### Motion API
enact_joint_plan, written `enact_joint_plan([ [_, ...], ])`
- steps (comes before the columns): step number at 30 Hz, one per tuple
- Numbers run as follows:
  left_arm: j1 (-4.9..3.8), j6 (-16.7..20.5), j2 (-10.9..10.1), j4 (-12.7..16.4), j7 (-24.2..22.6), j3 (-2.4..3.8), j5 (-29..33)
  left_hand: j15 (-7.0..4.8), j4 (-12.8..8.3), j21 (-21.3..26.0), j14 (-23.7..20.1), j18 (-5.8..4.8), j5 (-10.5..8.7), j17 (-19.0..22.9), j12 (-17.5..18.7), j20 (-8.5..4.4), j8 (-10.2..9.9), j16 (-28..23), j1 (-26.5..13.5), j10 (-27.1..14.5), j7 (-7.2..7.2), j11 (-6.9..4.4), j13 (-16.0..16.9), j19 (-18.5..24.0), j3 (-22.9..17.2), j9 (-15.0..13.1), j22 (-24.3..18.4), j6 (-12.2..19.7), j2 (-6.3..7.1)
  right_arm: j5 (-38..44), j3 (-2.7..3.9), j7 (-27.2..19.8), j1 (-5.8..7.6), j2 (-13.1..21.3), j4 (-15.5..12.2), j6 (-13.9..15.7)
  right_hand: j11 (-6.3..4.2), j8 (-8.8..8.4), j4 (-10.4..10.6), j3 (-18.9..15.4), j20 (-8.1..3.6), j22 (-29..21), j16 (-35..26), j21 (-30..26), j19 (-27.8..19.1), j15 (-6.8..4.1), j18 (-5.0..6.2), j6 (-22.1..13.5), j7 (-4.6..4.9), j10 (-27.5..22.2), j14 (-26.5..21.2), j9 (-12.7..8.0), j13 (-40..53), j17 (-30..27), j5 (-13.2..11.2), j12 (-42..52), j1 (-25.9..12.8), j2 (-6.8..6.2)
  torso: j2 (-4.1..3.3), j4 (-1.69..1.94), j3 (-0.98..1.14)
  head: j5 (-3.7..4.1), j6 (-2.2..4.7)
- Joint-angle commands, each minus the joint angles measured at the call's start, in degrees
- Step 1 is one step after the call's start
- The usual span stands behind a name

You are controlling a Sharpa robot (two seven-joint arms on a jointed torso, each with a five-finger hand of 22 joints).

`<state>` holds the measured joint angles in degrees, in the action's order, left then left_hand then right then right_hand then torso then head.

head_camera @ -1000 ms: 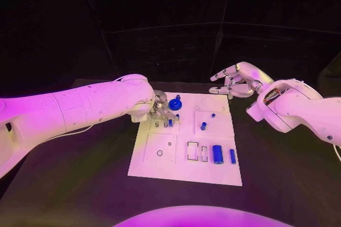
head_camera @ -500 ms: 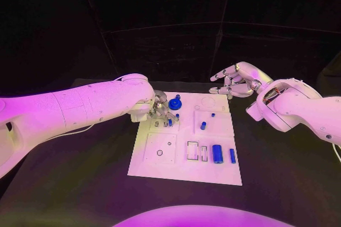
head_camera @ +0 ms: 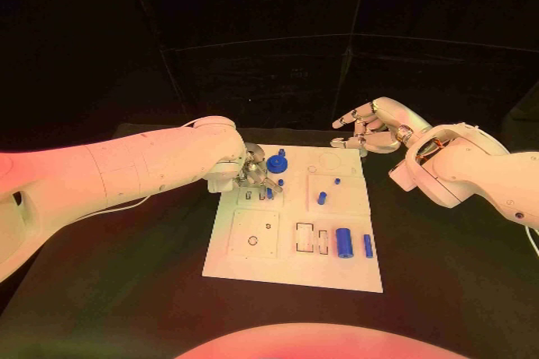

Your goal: Assemble the parts on the task board

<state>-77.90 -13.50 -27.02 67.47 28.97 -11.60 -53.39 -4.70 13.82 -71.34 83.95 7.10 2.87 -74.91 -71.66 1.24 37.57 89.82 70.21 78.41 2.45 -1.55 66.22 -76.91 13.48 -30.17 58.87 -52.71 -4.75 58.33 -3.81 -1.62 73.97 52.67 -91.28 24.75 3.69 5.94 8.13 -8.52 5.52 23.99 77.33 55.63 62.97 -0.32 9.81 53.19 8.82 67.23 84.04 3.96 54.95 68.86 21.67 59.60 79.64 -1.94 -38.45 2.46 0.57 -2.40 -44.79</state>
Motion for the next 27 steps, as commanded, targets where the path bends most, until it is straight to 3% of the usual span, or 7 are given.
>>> enact_joint_plan([
  [1, -0.06, -0.9, 0.1, 0.1, 0.3, -0.01, -0.3, -0.24, -0.4, -0.3, 6.0, -1.08, -0.11, -15.1, -0.4, 0.16, 0.4, 0.2, 0.7, 0.2, 0.03, -0.04, 0.1, 0.3, -0.2, -0.1, 0.2, 0.4, -0.12, 0.2, 0.04, 0.1, 0.13, -0.1, 0.0, -0.6, 0.03, 0.3, -0.1, -0.1, -0.23, -0.1, -0.4, -0.3, 0.3, -0.47, 0.81, -0.4, 0.01, -0.5, 1.2, 0.1, -0.1, -0.1, 0.3, -0.4, 0.8, 0.1, 0.02, 0.06, -0.02, 0.08, -0.1],
  [6, -0.05, -0.7, 0.1, 0.2, 0.3, -0.02, -0.2, -0.23, -0.7, -0.4, 6.0, -1.08, -0.1, -15.1, -0.4, 0.17, 0.5, 0.2, 1.2, 0.2, 0.03, -0.04, 0.1, 0.3, -0.7, -0.3, 0.2, 0.5, -0.36, 0.2, 0.04, 0.2, 0.13, -0.3, 0.1, -0.7, 0.03, 0.31, -0.1, -0.2, -0.23, -0.1, -0.5, -0.3, 0.3, -0.48, 0.81, -0.4, 0.01, -0.5, 1.2, 0.1, -0.1, -0.2, 0.4, -0.4, 0.8, 0.14, 0.04, 0.06, -0.02, 0.06, -0.21],
  [15, 0.0, 1.1, -0.1, 0.6, -0.3, -0.02, 0.8, -0.59, -4.9, -0.4, 6.0, -1.01, -0.04, -15.1, -0.1, -0.06, 0.1, 0.2, 8.0, -0.1, -0.47, -0.52, -0.2, 0.6, -7.0, -0.2, 0.3, 1.7, -4.19, 0.2, 0.04, 0.4, 0.12, -0.5, 0.4, -1.0, 0.03, 0.33, 0.0, -0.2, -0.24, -0.2, -0.5, -0.4, 0.3, -0.48, 0.81, -0.4, 0.01, -0.5, 1.2, 0.1, -0.2, -0.3, 0.4, -0.4, 0.8, 0.18, 0.09, 0.09, -0.03, 0.08, -0.39],
  [19, 0.01, 1.4, -0.3, 0.8, -0.5, -0.02, 1.7, -0.66, -6.1, -0.4, 6.0, -1.0, -0.03, -15.1, 0.1, -0.15, -0.4, 0.2, 9.6, -0.3, -0.53, -0.6, -0.4, 0.7, -8.9, 0.0, 0.3, 2.1, -4.5, 0.2, 0.03, 0.5, 0.12, -0.6, 0.6, -1.2, 0.03, 0.35, 0.0, -0.2, -0.24, -0.2, -0.6, -0.4, 0.4, -0.49, 0.81, -0.4, 0.0, -0.4, 1.2, 0.1, -0.2, -0.3, 0.5, -0.4, 0.9, 0.21, 0.12, 0.12, -0.03, 0.09, -0.44],
  [24, 0.02, 2.1, -0.4, 0.9, -0.5, -0.02, 3.7, -0.68, -8.4, -0.3, 6.0, -0.97, 0.0, -15.1, 0.6, -0.28, -1.4, 0.2, 12.3, -0.7, -0.32, -0.46, -0.7, 0.9, -14.2, 0.6, 0.3, 2.7, -4.84, 0.2, 0.03, 0.5, 0.12, -0.7, 0.9, -1.6, 0.04, 0.4, 0.1, -0.4, -0.25, -0.3, -0.8, -0.6, 0.4, -0.48, 0.81, -0.4, 0.01, -0.5, 1.2, 0.1, -0.4, -0.5, 0.5, -0.6, 0.7, 0.23, 0.17, 0.14, -0.01, 0.04, -0.49],
  [27, 0.04, 2.5, -0.6, 1.2, -0.6, -0.01, 4.7, -0.42, -9.1, -0.3, 6.0, -0.98, -0.19, -15.1, 0.8, -0.08, -1.6, 0.2, 11.2, -0.8, -0.11, -0.17, -0.9, 1.0, -19.2, 0.6, 0.4, 2.7, -3.53, 0.2, 0.03, 0.6, 0.12, -0.8, 1.1, -2.0, 0.04, 0.42, 0.2, -0.4, -0.25, -0.3, -0.8, -0.6, 0.4, -0.48, 0.8, -0.4, 0.01, -0.5, 1.2, 0.1, -0.5, -0.5, 0.5, -0.6, 0.7, 0.23, 0.16, 0.18, 0.0, 0.01, -0.5],
])
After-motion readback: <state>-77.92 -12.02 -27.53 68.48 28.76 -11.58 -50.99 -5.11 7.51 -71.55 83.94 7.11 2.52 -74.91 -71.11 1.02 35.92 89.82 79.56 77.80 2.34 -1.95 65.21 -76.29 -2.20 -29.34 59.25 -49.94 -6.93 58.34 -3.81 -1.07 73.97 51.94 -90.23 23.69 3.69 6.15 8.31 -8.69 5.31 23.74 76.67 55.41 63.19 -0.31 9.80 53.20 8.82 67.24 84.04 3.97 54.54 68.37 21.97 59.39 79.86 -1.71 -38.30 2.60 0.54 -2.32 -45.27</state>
